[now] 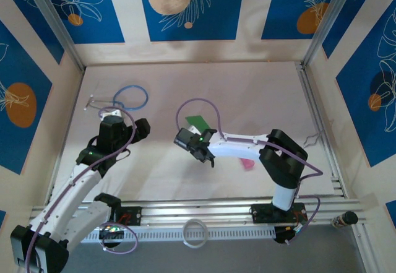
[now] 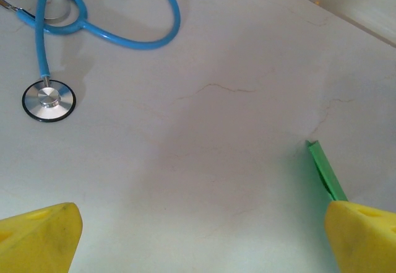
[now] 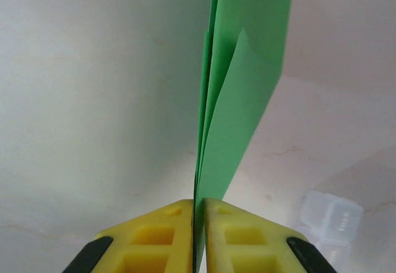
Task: Fold a paper plane with a square sheet of paper (pick it up from the middle)
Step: Turn over the paper at the center of the table, then rotate the paper at the center of the table.
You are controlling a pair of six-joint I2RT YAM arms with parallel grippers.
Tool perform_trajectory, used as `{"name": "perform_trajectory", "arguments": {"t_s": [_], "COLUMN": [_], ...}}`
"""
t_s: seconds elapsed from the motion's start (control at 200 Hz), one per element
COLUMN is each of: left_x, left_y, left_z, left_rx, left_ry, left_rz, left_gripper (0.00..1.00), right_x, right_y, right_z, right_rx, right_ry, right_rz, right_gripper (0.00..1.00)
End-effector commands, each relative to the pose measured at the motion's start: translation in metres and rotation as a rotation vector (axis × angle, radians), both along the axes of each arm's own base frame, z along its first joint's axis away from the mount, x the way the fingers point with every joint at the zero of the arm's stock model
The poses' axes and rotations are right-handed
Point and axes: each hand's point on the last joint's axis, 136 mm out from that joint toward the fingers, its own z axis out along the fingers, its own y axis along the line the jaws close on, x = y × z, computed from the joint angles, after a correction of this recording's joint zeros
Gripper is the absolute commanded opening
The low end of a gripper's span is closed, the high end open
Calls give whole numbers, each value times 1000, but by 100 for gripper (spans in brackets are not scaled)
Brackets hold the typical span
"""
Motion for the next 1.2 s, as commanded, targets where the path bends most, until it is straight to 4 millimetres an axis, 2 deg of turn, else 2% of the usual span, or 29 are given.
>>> {"name": "perform_trajectory", "arguments": {"t_s": [0.0, 0.185, 0.255, 0.435, 0.565, 0.655, 0.755, 0.85, 0.96, 1.196], "left_x": [-1, 0, 0, 1, 1, 3, 4, 5, 5, 5], "left_y": [7, 5, 4, 3, 1, -6, -17, -25, -30, -35], "left_z": [-6, -11, -11, -12, -13, -14, -16, -20, -20, -21], "left_rx": [4, -12, -16, -23, -34, -54, -85, -106, -112, -129], "left_ry": [18, 32, 36, 40, 46, 48, 57, 76, 81, 78], "left_rz": [32, 31, 30, 24, 14, -15, -65, -101, -130, -159], "left_gripper": [100, 100, 100, 100, 100, 100, 100, 100, 99, 98], "right_x": [-15, -39, -46, -54, -35, -18, 1, 12, 19, 21], "right_y": [20, 51, 60, 76, 68, 55, 44, 39, 37, 51], "right_z": [-2, -4, -2, 19, 37, 38, 33, 22, 9, -13], "right_rx": [109, 279, 331, 523, 692, 808, 915, 934, 909, 888], "right_ry": [101, 248, 295, 383, 410, 463, 522, 554, 570, 641], "right_rz": [4, 99, 127, 149, 43, -71, -189, -259, -296, -324], "right_gripper": [16, 22, 28, 36, 37, 32, 18, 12, 9, 9]}}
